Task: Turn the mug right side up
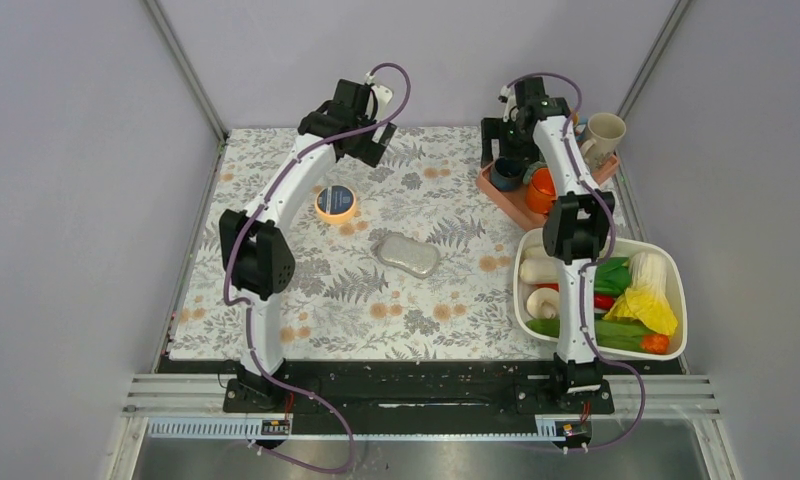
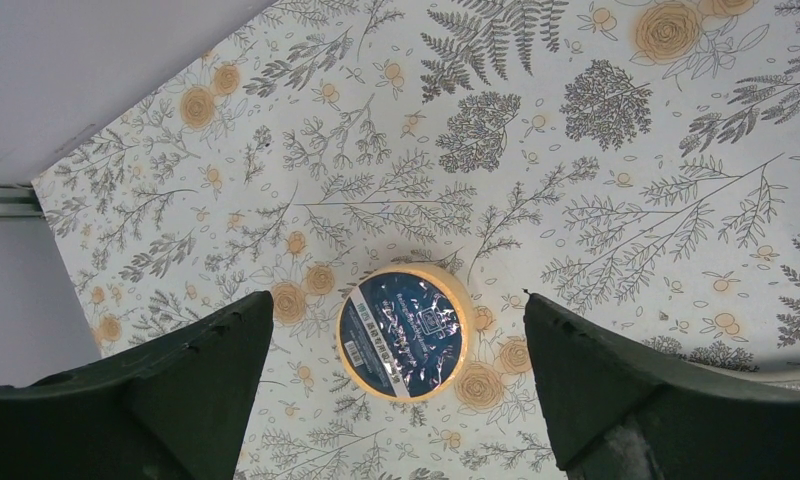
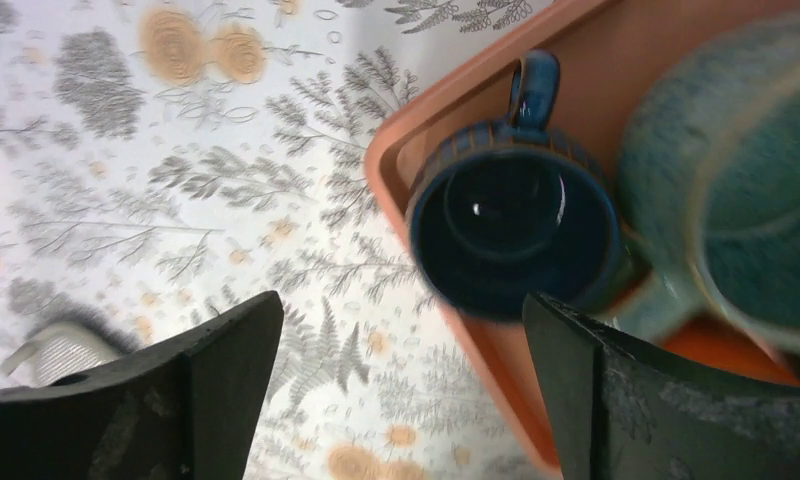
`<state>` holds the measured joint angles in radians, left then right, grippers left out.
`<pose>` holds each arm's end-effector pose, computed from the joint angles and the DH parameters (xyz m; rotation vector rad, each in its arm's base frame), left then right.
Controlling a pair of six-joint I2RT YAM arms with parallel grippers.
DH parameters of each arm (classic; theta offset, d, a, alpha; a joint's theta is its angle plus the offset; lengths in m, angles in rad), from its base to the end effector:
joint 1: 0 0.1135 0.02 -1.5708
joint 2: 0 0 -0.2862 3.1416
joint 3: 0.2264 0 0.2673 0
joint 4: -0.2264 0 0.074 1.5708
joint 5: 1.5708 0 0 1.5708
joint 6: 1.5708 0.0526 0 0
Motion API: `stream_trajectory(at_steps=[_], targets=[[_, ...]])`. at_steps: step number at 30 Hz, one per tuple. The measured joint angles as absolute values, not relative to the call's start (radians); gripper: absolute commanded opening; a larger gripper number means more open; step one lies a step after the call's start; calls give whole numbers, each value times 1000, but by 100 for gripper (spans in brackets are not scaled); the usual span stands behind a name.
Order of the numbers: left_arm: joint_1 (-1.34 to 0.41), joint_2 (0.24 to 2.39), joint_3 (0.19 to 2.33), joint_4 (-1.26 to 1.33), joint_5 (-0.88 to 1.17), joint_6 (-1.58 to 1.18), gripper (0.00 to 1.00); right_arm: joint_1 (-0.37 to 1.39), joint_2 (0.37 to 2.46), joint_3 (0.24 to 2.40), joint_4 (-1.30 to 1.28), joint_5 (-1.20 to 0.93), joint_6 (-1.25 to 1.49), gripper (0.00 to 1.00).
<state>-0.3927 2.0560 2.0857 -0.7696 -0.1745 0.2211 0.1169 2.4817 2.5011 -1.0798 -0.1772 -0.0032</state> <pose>0.4700 -0.1848 0.3496 0.6097 2.2173 0.1134 0.5619 0.0753 0.2442 -0.2186 2.6210 0.2722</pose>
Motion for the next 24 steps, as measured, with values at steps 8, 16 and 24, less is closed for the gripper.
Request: stream_trajectory(at_steps=[8,16,24], targets=[[-377,1924,1879,-743,-152,155,99,115,1979,2196,-1073,-110,14,99],[-180,1521,1438,-673,-49,64,99,88,1223,1273,-577,16,15,99],[10,1010,841,-541,9,167,99,83,923,699,-202,20,57,99]])
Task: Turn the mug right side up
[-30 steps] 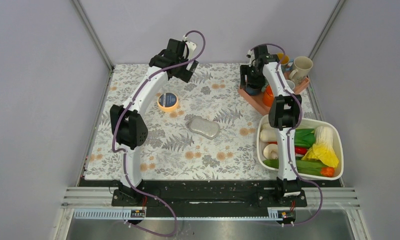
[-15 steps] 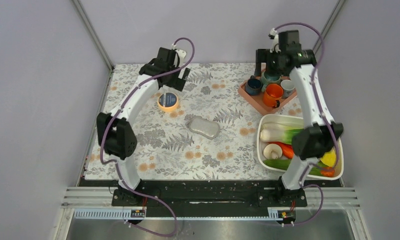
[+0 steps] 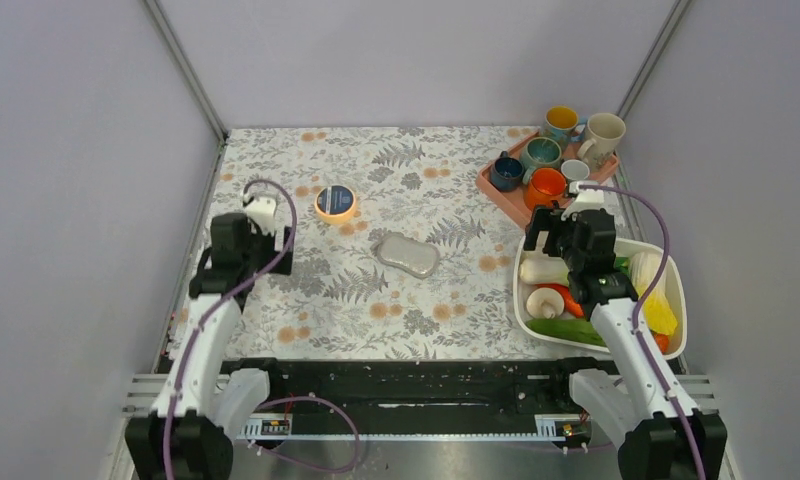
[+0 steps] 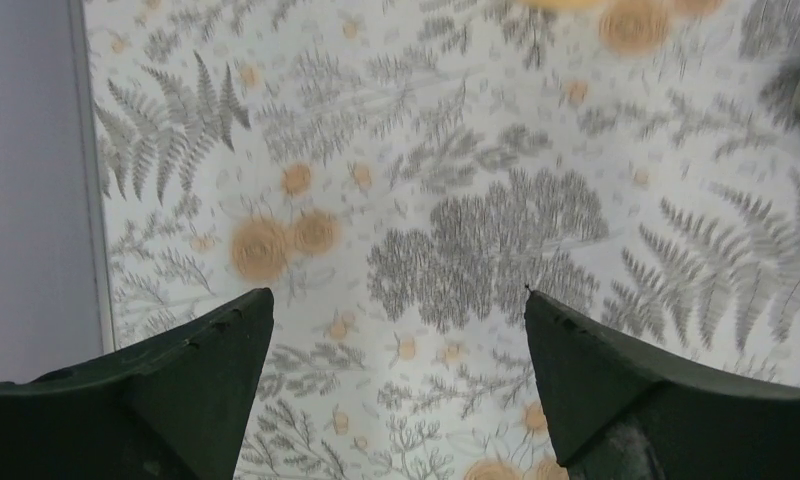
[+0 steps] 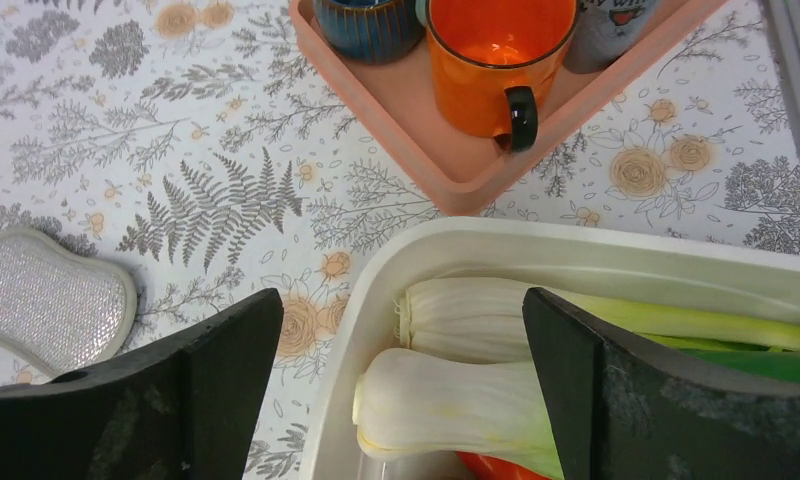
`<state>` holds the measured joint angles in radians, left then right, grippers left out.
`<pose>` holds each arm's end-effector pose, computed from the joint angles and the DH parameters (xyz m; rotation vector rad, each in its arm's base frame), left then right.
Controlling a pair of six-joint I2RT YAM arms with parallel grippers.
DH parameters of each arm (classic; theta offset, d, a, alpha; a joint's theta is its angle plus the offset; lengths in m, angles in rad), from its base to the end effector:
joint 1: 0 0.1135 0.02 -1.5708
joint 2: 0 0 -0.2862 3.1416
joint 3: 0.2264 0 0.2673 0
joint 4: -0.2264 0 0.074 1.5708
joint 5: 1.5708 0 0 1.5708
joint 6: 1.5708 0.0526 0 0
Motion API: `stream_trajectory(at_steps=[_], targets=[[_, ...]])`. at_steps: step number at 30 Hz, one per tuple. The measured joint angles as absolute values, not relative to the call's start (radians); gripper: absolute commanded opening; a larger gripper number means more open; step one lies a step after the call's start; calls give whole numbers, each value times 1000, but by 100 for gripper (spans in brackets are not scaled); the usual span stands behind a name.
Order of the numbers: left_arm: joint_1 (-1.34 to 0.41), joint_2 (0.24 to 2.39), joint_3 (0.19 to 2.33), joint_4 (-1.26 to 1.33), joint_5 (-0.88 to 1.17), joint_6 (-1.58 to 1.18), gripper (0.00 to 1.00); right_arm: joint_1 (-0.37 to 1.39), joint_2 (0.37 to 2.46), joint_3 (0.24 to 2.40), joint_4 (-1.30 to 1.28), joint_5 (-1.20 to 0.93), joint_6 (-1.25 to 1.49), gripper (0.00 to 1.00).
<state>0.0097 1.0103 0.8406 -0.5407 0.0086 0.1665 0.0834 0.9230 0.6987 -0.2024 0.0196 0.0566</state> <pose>0.2307 0.0018 0.2885 0.1833 2.2751 0.0824 0.2291 0.0181 0.2899 -0.0142 1.9980 0.0704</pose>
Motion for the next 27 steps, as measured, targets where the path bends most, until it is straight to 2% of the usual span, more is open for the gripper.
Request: stream_trajectory(at_steps=[4,7,12,15,27], targets=[[32,704,487,-358,63,230,99,83,772,517,-73,64,80,99],[31,672,370,-212,80,205,99,83,661,373,26,121,92,99],[31,813,348,-47,14,120,99,83,524,152,168,202,94,99],[31,829,331,28,-55,76,99,83,481,71,242,250,94,99],[31,804,316,115,-130,10,99,83,538,58,337,278,95,99]])
